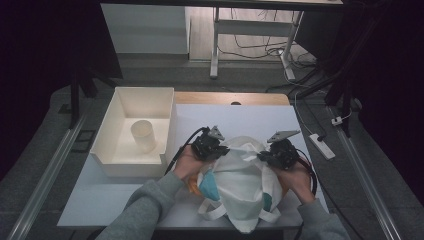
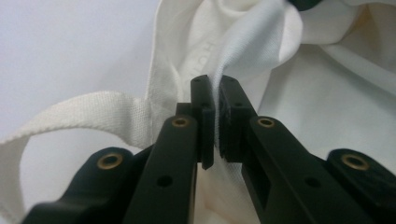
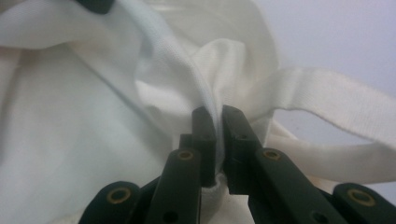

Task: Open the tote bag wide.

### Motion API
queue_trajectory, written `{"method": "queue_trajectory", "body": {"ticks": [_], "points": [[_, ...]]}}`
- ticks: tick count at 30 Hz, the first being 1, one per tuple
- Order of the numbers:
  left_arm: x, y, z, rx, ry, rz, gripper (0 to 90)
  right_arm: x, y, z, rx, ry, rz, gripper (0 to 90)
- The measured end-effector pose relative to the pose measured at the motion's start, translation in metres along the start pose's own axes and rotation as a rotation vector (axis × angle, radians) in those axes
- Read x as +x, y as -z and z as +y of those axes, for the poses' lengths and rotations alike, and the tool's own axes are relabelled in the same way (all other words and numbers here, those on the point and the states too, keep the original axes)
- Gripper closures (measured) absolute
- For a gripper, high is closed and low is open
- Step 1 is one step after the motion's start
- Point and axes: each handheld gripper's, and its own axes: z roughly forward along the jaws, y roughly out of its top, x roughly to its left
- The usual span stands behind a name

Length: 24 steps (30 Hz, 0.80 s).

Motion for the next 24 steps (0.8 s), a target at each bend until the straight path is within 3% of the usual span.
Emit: {"method": "queue_trajectory", "body": {"ticks": [4,8,10,12,15,19,24], "points": [[-0.001,-0.004,0.001,0.002,-0.007,0.007,81.9,-0.013,-0.020,-0.002,0.018,-0.049,0.019,84.9],[-0.003,0.000,0.002,-0.008,-0.004,0.030,73.4,-0.015,-0.031,-0.005,0.032,-0.066,0.025,85.0],[-0.009,0.010,0.005,-0.033,-0.011,0.043,65.9,-0.014,-0.030,-0.005,0.029,-0.059,0.019,84.9],[-0.017,0.023,0.007,-0.060,-0.018,0.029,62.3,-0.012,-0.029,-0.005,0.029,-0.053,0.012,84.9],[-0.033,0.042,0.005,-0.054,-0.039,0.032,55.1,-0.012,-0.029,-0.006,0.026,-0.054,0.014,84.9],[-0.051,0.059,-0.007,-0.040,-0.035,0.038,45.3,-0.013,-0.029,-0.007,0.020,-0.052,0.018,84.8],[-0.060,0.068,-0.026,0.011,-0.015,0.043,42.3,-0.012,-0.027,-0.008,0.017,-0.054,0.018,84.8]]}}
